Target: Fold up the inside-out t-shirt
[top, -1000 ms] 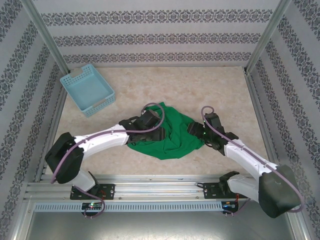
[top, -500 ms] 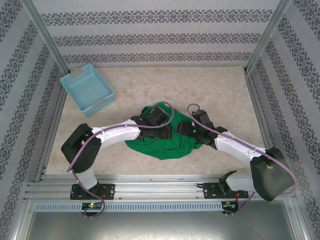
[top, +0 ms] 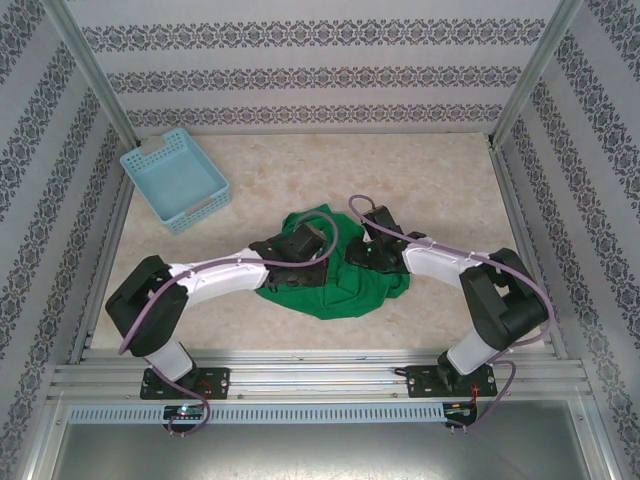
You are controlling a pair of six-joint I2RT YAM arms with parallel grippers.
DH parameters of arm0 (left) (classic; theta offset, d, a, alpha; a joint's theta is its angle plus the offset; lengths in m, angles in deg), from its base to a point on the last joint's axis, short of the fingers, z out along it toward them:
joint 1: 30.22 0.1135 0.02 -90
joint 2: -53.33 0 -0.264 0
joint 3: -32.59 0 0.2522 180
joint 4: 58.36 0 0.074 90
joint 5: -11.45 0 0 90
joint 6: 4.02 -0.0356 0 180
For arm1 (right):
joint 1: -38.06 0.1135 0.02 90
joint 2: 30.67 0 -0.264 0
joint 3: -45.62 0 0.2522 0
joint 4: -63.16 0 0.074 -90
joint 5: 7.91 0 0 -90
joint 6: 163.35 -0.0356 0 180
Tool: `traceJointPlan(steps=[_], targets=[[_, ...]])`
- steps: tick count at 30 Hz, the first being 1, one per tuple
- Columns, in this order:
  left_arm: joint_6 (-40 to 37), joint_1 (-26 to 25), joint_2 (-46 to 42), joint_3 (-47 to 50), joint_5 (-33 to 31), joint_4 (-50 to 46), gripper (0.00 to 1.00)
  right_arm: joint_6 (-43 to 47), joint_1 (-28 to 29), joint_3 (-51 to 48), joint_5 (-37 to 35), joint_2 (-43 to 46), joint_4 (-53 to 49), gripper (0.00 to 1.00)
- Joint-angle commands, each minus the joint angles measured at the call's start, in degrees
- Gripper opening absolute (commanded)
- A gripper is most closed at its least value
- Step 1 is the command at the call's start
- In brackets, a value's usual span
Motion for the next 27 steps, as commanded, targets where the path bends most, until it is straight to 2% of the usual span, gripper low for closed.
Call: traceJointPlan(steps=[1, 3, 6, 9, 12, 16, 19, 23, 27], targets=[[2.1, 5.3, -4.9, 1.8, 2.7, 2.9, 0.0, 1.0, -2.3, 4.2, 0.6, 1.4, -2.6, 0.0], [1.9, 11.4, -6.2, -0.3, 7.1, 2.1, 0.0, 3.1, -3.9, 8.2, -2.0, 4.0, -6.7, 0.0], [-3.8, 18.1, -7.5, -10.2, 5.4, -3.8, 0.0, 6.3, -5.8, 15.9, -5.0, 8.3, -11.2, 0.0], [-7.2, 23.0, -8.2, -21.2, 2.8, -7.3, 0.0, 8.4, -7.9, 23.0, -6.7, 12.3, -14.4, 0.0], [-6.4, 25.1, -12.6, -24.3, 4.8, -3.1, 0.0, 8.8, -8.3, 25.3, -8.0, 17.5, -13.8, 0.0], [-4.6, 23.7, -21.5, -13.1, 7.6, 8.2, 0.0, 7.1, -6.3, 16.6, -7.4, 25.5, -7.1, 0.0], [-4.5, 22.3, -24.4, -1.6, 8.9, 9.9, 0.0, 4.7, -4.4, 4.9, -8.4, 29.4, -3.7, 0.0], [-1.7, 21.3, -22.5, 13.1, 12.7, 12.6, 0.0, -1.3, -3.1, -11.8, -7.3, 29.5, 1.3, 0.0], [0.6, 18.2, -16.9, 22.2, 15.2, 18.5, 0.0, -6.6, -2.1, -22.5, -5.0, 25.2, 5.7, 0.13]])
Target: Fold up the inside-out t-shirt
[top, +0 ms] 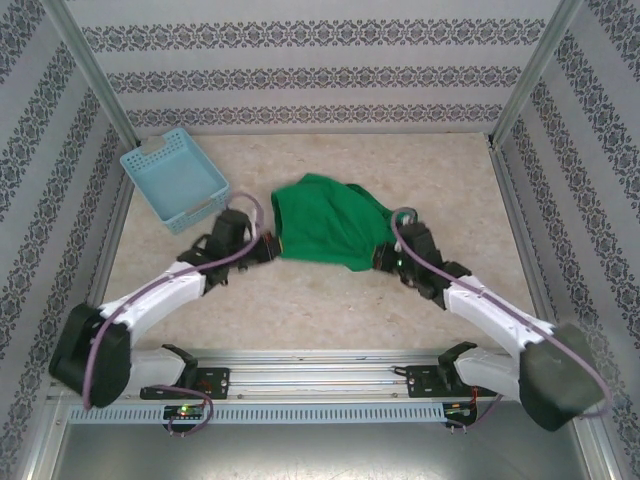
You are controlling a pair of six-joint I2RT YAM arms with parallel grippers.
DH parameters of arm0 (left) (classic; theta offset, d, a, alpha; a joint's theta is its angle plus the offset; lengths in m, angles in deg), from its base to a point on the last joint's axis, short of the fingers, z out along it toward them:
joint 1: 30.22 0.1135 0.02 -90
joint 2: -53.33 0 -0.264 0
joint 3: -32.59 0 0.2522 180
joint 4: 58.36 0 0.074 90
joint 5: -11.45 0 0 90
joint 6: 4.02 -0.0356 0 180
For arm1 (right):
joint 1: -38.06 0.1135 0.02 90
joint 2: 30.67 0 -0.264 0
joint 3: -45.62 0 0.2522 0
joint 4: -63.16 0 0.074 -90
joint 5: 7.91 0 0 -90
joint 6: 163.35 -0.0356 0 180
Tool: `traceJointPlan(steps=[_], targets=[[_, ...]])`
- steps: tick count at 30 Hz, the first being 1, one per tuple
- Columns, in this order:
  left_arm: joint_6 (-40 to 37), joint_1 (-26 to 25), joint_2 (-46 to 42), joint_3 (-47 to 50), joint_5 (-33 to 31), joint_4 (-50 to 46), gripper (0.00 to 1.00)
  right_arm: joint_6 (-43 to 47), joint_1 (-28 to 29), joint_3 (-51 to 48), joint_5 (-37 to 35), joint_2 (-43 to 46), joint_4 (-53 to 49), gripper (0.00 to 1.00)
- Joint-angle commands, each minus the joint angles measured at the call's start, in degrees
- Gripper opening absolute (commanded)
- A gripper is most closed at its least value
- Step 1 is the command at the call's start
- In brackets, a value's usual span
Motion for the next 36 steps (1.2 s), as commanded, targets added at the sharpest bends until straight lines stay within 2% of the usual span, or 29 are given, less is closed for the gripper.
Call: traceJointPlan(steps=[1, 2, 3, 6, 7, 10, 12, 18, 22, 28, 34, 36], targets=[[2.5, -2.7, 2.6, 3.0, 4.9, 5.9, 0.0, -5.5, 0.8, -4.9, 1.6, -0.9, 4.4, 0.19], [2.7, -2.9, 4.2, 3.0, 6.4, 6.8, 0.0, -5.3, 0.8, -5.3, 1.4, -0.9, 3.8, 0.23], [2.9, -2.9, 5.4, 2.8, 8.3, 7.6, 0.04, -4.9, 1.0, -5.0, 0.5, -0.3, 2.2, 0.28], [1.6, -2.9, 5.6, 1.6, 8.2, 6.0, 0.32, -1.8, 2.6, -1.5, -3.8, 3.5, -4.1, 0.39], [0.5, -3.0, 5.0, 0.8, 6.8, 4.2, 0.36, -0.3, 3.8, 0.1, -6.0, 4.9, -6.3, 0.41], [-2.5, -3.0, 3.6, -2.0, 3.4, -0.7, 0.45, 3.0, 8.1, 4.1, -11.5, 7.0, -10.3, 0.45], [-3.9, -3.1, 3.4, -3.6, 1.3, -3.4, 0.48, 3.9, 10.3, 5.7, -12.6, 6.6, -11.0, 0.45], [-5.5, -3.8, 7.4, -7.7, -1.4, -7.2, 0.51, 4.4, 16.5, 10.0, -11.8, -2.8, -8.8, 0.42], [-4.9, -5.7, 10.0, -8.1, -1.8, -6.6, 0.51, 5.4, 19.5, 12.2, -14.1, -9.9, -7.9, 0.42], [-3.2, -8.4, 13.4, -7.9, -2.8, -5.1, 0.51, 6.9, 20.3, 13.9, -15.3, -16.1, -7.2, 0.42], [-0.9, -8.7, 17.6, -7.8, -4.2, -5.2, 0.51, 8.7, 20.6, 17.5, -17.6, -23.0, -8.3, 0.45], [-0.4, -8.7, 18.7, -7.9, -4.5, -5.5, 0.51, 9.3, 20.7, 19.0, -17.7, -24.5, -9.0, 0.43]])
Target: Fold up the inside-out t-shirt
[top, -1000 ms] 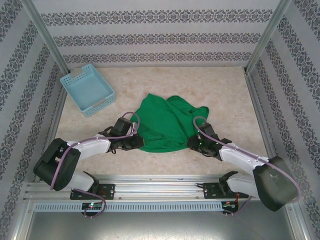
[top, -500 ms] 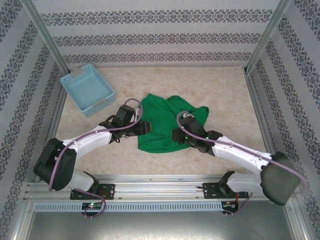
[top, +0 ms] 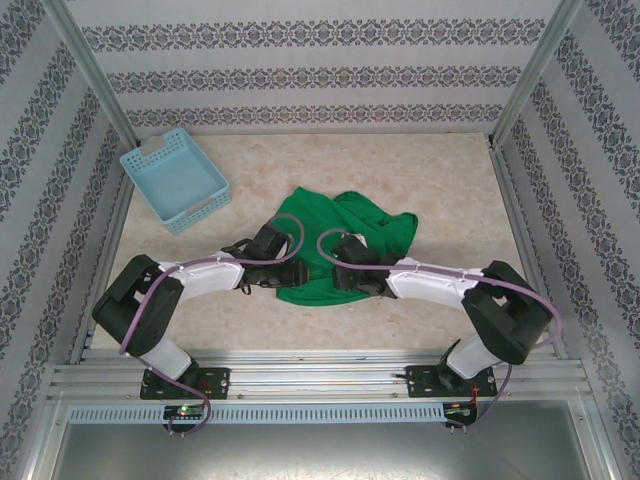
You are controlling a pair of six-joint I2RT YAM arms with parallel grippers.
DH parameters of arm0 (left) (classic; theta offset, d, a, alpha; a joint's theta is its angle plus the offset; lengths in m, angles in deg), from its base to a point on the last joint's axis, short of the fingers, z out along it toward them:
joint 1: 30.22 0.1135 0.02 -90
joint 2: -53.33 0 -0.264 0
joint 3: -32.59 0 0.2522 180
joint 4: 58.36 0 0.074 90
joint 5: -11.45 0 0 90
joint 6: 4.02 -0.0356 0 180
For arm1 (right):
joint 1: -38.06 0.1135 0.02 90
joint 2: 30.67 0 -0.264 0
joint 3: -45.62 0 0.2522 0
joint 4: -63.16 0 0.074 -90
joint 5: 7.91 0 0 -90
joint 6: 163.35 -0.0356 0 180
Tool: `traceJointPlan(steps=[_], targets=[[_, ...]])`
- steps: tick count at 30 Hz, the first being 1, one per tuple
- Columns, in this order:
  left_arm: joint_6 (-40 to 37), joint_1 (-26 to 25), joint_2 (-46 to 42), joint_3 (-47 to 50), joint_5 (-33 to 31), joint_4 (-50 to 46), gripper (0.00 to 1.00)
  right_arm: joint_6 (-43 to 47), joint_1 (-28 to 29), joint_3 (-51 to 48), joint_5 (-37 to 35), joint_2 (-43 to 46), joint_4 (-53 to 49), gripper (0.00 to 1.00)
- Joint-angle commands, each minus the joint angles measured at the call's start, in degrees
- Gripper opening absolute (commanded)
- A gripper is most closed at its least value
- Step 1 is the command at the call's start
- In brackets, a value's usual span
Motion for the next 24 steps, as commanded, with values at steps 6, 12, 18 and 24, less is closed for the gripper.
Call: traceJointPlan(steps=[6, 12, 18, 24], targets=[[2.2, -0.4, 2.7, -1.4, -5.0, -4.5, 0.51, 2.7, 0.8, 4.4, -2.6, -0.7, -3.3, 0.14], [2.9, -0.4, 3.7, -2.9, -11.0, -9.7, 0.5, 2.1, 0.7, 5.1, -0.5, 7.2, -7.1, 0.0], [1.8, -0.5, 1.3, -2.8, -13.5, -10.3, 0.49, -1.4, -2.9, 2.6, 7.5, 14.9, -5.2, 0.0], [-2.9, -7.0, -8.1, -2.4, -20.7, -8.3, 0.49, -5.5, -6.4, 0.8, 14.9, 17.3, -0.5, 0.0]])
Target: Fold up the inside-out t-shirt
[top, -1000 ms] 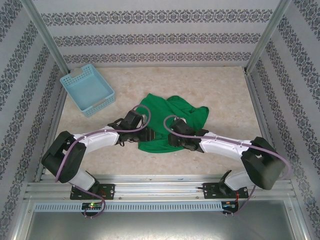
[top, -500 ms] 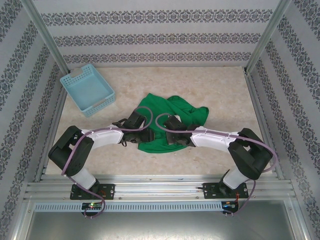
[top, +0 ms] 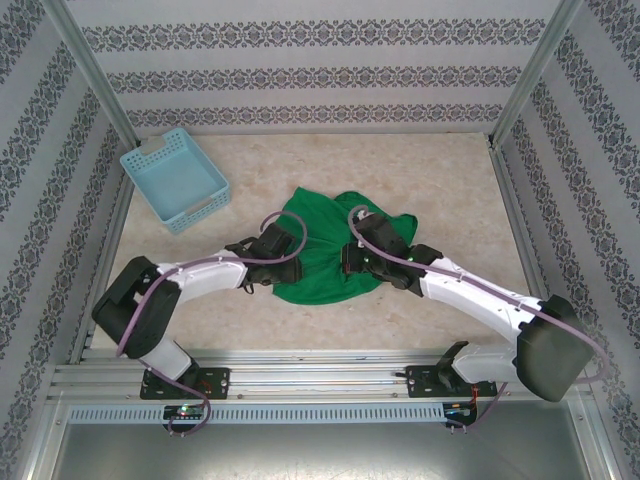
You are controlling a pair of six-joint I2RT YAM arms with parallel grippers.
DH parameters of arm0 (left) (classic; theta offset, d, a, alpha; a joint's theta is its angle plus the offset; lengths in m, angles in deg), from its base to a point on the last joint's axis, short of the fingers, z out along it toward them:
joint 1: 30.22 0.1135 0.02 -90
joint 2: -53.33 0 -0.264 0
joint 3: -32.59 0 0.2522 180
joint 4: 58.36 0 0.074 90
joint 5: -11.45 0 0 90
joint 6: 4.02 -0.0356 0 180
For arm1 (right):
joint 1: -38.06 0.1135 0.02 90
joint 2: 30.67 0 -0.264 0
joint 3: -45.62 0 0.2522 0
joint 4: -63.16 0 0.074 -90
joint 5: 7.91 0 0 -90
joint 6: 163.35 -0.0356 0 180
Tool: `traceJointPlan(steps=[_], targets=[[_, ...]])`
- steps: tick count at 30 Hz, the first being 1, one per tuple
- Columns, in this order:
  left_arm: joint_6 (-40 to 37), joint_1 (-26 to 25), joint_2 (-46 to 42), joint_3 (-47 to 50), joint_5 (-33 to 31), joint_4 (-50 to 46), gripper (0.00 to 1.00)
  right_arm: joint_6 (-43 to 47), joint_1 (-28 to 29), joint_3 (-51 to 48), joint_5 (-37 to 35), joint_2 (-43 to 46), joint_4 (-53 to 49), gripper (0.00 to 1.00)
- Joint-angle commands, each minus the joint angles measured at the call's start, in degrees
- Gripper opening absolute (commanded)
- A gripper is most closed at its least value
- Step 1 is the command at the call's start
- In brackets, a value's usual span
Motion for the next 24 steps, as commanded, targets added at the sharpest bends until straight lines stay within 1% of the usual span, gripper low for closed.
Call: traceJointPlan(steps=[1, 4, 7, 9, 13, 15, 17, 18, 19, 21, 23, 24], targets=[[-4.4, -5.1, -7.8, 0.9, -7.5, -0.6, 0.51, -3.4, -0.9, -1.1, 5.2, 1.4, 3.1, 0.0], [-6.2, -9.5, -13.4, 3.1, -9.7, 4.9, 0.56, -4.4, -0.9, -0.8, 6.7, 1.6, 4.5, 0.0], [-7.3, -11.7, -14.6, 4.6, -8.2, 10.4, 0.59, -4.8, -0.8, -0.4, 7.7, 1.6, 5.1, 0.0], [-7.5, -12.5, -13.2, 4.9, -6.3, 13.2, 0.6, -5.1, -0.6, -0.2, 8.1, 1.6, 5.5, 0.0], [-5.4, -12.6, -8.7, 4.3, -3.3, 17.6, 0.61, -6.1, -0.3, -0.7, 9.3, 1.9, 6.8, 0.0], [-5.1, -12.6, -6.3, 4.2, -4.0, 19.6, 0.6, -6.5, -0.1, -1.0, 9.6, 2.1, 7.3, 0.0], [-5.0, -12.6, -4.0, 4.2, -5.5, 21.2, 0.57, -7.2, -0.1, -1.6, 9.3, 2.5, 7.4, 0.0], [-5.3, -12.6, -3.2, 4.1, -5.2, 22.4, 0.54, -7.5, -0.2, -1.9, 9.1, 2.6, 7.3, 0.0], [-5.4, -12.6, -2.7, 4.0, -4.9, 23.0, 0.49, -7.8, -0.4, -2.1, 9.1, 2.8, 7.2, 0.0], [-5.4, -12.6, -2.1, 3.3, -5.8, 22.2, 0.32, -7.8, -1.1, -2.4, 9.2, 3.4, 6.2, 0.0], [-5.5, -12.5, -2.7, 3.7, -7.5, 21.7, 0.19, -7.6, -2.6, -2.7, 8.8, 4.1, 4.4, 0.0], [-5.6, -12.3, -3.4, 4.7, -7.9, 22.1, 0.14, -7.6, -3.6, -3.1, 8.9, 4.7, 3.6, 0.0]])
